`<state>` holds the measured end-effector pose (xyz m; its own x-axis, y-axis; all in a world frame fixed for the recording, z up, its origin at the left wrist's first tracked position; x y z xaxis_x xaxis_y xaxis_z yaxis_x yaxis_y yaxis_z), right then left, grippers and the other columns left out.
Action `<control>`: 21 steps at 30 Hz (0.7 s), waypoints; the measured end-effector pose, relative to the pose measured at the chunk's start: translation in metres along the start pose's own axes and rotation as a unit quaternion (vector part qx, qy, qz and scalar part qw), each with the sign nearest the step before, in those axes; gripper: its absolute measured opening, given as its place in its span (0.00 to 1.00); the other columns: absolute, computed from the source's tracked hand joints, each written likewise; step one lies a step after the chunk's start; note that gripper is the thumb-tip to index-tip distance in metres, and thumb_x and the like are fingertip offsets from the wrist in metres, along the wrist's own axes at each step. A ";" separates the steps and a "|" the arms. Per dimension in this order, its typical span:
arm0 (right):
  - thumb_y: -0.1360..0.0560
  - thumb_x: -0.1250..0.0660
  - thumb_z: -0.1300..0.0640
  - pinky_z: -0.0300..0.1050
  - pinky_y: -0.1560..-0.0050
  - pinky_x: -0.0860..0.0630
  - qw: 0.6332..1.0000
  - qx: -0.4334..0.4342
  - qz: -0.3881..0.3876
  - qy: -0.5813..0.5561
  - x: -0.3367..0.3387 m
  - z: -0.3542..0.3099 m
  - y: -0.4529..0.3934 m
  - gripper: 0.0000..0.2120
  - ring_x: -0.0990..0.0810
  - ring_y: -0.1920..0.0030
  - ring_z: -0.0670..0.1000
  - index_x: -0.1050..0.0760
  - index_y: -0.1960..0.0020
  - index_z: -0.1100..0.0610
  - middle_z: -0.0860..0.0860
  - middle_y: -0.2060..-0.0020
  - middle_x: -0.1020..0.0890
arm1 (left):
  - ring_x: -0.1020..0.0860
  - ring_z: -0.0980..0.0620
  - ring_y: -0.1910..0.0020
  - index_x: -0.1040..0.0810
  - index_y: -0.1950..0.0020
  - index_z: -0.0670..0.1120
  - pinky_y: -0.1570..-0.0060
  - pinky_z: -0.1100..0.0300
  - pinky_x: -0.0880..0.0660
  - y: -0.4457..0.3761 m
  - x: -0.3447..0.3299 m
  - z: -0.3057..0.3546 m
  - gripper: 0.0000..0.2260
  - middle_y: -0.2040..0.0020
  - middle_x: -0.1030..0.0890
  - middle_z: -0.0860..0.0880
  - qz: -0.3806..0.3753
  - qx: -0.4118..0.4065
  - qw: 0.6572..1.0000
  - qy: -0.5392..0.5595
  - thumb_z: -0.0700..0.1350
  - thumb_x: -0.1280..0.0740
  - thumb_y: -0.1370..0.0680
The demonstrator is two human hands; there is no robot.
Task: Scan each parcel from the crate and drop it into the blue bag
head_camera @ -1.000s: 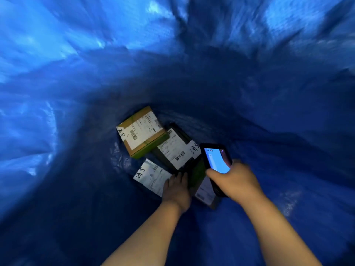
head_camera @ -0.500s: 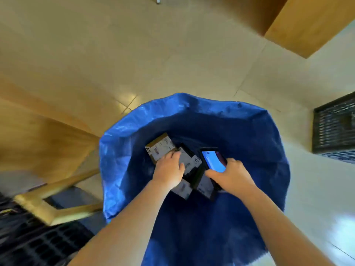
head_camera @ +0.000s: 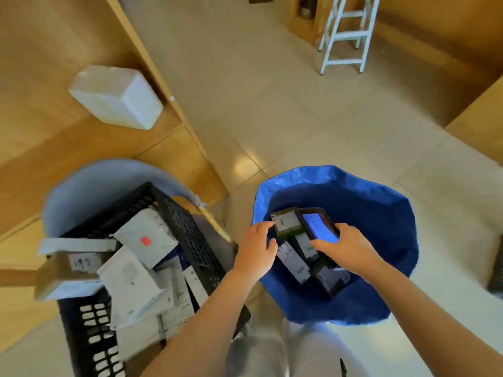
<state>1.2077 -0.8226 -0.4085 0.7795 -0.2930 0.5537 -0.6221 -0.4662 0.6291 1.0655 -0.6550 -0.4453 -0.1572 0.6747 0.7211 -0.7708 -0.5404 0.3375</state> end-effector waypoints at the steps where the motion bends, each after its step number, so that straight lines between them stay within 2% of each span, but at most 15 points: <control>1: 0.30 0.25 0.42 0.43 0.65 0.27 1.000 0.013 -0.012 0.004 -0.007 -0.014 0.010 0.21 0.19 0.59 0.50 0.26 0.46 0.54 0.50 0.55 0.20 | 0.34 0.50 0.29 0.34 0.25 0.48 0.30 0.55 0.36 0.015 0.015 -0.008 0.20 0.28 0.31 0.49 0.024 0.012 1.000 0.008 0.46 0.40 0.18; 4: 0.29 0.26 0.43 0.44 0.62 0.23 0.998 0.048 -0.040 0.022 -0.033 -0.050 0.034 0.20 0.19 0.57 0.52 0.26 0.46 0.54 0.51 0.55 0.19 | 0.33 0.49 0.30 0.33 0.26 0.48 0.30 0.54 0.35 0.057 0.055 -0.043 0.19 0.29 0.30 0.49 0.086 0.047 0.995 0.030 0.45 0.39 0.18; 7: 0.30 0.25 0.41 0.50 0.55 0.19 0.994 0.076 -0.056 0.052 -0.066 -0.082 0.057 0.21 0.18 0.56 0.53 0.25 0.47 0.54 0.52 0.55 0.18 | 0.33 0.51 0.29 0.33 0.26 0.50 0.30 0.54 0.35 0.099 0.088 -0.084 0.19 0.28 0.31 0.51 0.135 0.075 0.987 0.035 0.46 0.39 0.18; 9: 0.29 0.25 0.42 0.51 0.53 0.20 0.991 0.095 -0.067 0.063 -0.090 -0.101 0.072 0.20 0.18 0.55 0.53 0.25 0.46 0.54 0.52 0.53 0.18 | 0.33 0.51 0.29 0.33 0.26 0.50 0.29 0.55 0.36 0.127 0.105 -0.115 0.20 0.28 0.31 0.51 0.157 0.098 0.982 0.037 0.46 0.39 0.18; 12: 0.28 0.25 0.46 0.48 0.56 0.22 0.987 0.117 -0.088 0.068 -0.128 -0.126 0.095 0.18 0.18 0.56 0.53 0.24 0.46 0.56 0.54 0.54 0.17 | 0.33 0.50 0.30 0.31 0.28 0.51 0.30 0.54 0.35 0.170 0.124 -0.162 0.19 0.30 0.30 0.51 0.181 0.132 0.974 0.044 0.46 0.39 0.19; 16: 0.29 0.25 0.43 0.50 0.57 0.20 0.984 0.126 -0.095 0.080 -0.172 -0.148 0.114 0.20 0.17 0.57 0.53 0.24 0.45 0.54 0.53 0.55 0.17 | 0.35 0.50 0.28 0.33 0.27 0.50 0.28 0.55 0.38 0.214 0.140 -0.218 0.19 0.27 0.33 0.51 0.171 0.181 0.968 0.038 0.46 0.40 0.18; 19: 0.29 0.25 0.43 0.41 0.62 0.25 0.982 0.142 -0.089 0.083 -0.197 -0.164 0.124 0.21 0.19 0.55 0.48 0.25 0.42 0.53 0.49 0.53 0.19 | 0.38 0.50 0.26 0.35 0.25 0.50 0.27 0.56 0.41 0.234 0.150 -0.252 0.21 0.25 0.35 0.50 0.164 0.204 0.964 0.043 0.46 0.41 0.18; 21: 0.29 0.25 0.44 0.39 0.63 0.26 0.982 0.145 -0.089 0.081 -0.209 -0.173 0.129 0.22 0.19 0.55 0.47 0.26 0.41 0.54 0.49 0.52 0.19 | 0.39 0.50 0.25 0.36 0.24 0.50 0.26 0.55 0.41 0.239 0.159 -0.268 0.21 0.24 0.36 0.50 0.161 0.214 0.962 0.053 0.46 0.40 0.18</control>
<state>0.9518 -0.6772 -0.3486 0.8372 -0.0588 0.5437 -0.4111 -0.7234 0.5547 0.6908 -0.5422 -0.4127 -0.4248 0.4733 0.7717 -0.3505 -0.8719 0.3419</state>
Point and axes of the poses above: each hand's wrist, its own y-axis away from the middle knuckle, its own x-axis out of the back of the hand, z = x × y, the point moved 6 cm from there along -y, towards the middle knuckle
